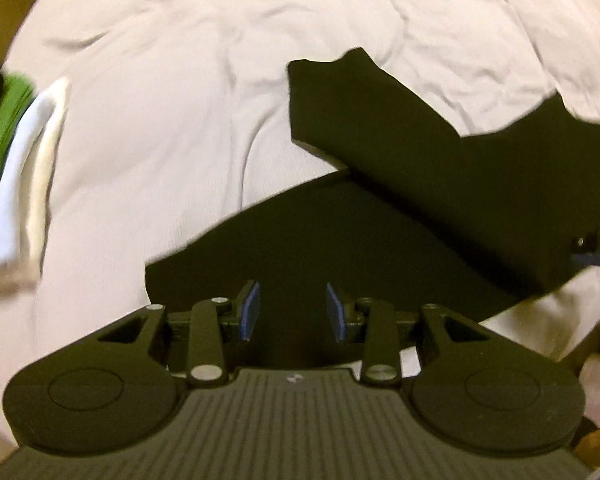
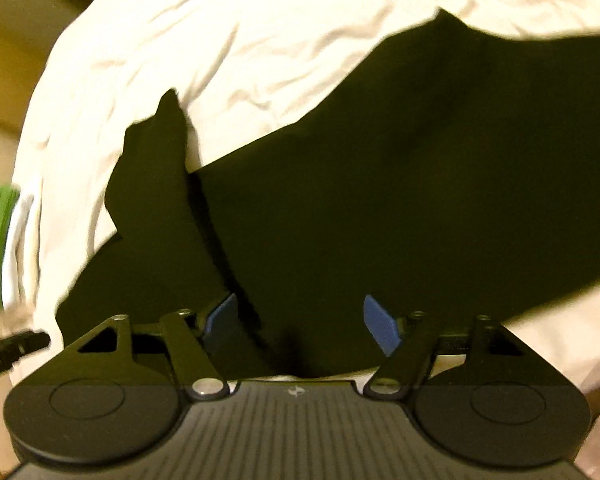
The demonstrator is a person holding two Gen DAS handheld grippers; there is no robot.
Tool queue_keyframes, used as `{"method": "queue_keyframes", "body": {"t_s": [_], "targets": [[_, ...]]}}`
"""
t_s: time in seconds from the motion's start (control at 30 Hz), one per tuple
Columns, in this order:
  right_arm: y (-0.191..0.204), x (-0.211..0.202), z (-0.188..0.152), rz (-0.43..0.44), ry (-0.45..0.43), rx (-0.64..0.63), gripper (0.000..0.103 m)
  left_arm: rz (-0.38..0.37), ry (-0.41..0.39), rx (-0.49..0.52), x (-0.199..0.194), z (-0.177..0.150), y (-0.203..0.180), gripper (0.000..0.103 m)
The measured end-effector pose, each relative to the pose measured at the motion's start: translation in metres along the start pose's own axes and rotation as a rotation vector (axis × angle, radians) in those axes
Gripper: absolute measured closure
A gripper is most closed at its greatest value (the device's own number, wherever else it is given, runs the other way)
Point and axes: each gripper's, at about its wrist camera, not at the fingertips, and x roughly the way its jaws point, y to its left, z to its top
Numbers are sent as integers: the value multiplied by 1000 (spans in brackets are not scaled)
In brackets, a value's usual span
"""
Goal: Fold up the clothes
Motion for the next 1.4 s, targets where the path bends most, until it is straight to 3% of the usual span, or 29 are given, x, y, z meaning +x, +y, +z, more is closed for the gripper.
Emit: {"method": "queue_keyframes", "body": {"t_s": [0.17,0.33,0.57,0.8,1.0,1.1,1.13,1.2,1.23,1.27,1.3,1.37,1.4], "targets": [[2,7,-25,-34,-50,197,44,-66,31,144,23,33,4,72],[0,4,-30,-51,-88,242,54,-131,59,242,49,77,-13,71],[-23,21,-18,-46,-88,354,54,-188,102,344,84,147,-46,64],[-17,30,3,-18,-64,201,52,-237,181,318,125,220,-68,44],[-4,34,12,97,-32,60,50,-201,227,264,167,264,-79,39],[5,38,17,155,-11,-15,34,-171,268,220,193,275,-83,37],[9,42,17,162,-5,-39,33,-159,279,215,203,277,-85,37],[19,52,18,164,24,-86,33,-125,294,212,217,276,-86,48],[22,55,17,161,33,-107,33,-104,290,214,220,274,-86,62],[27,59,16,148,38,-135,34,-99,285,217,221,272,-84,68],[32,63,15,135,42,-164,39,-111,277,214,217,270,-82,72],[41,69,13,122,46,-202,52,-137,260,207,207,266,-76,90],[46,70,12,104,40,-224,61,-144,247,204,201,264,-72,92]]}}
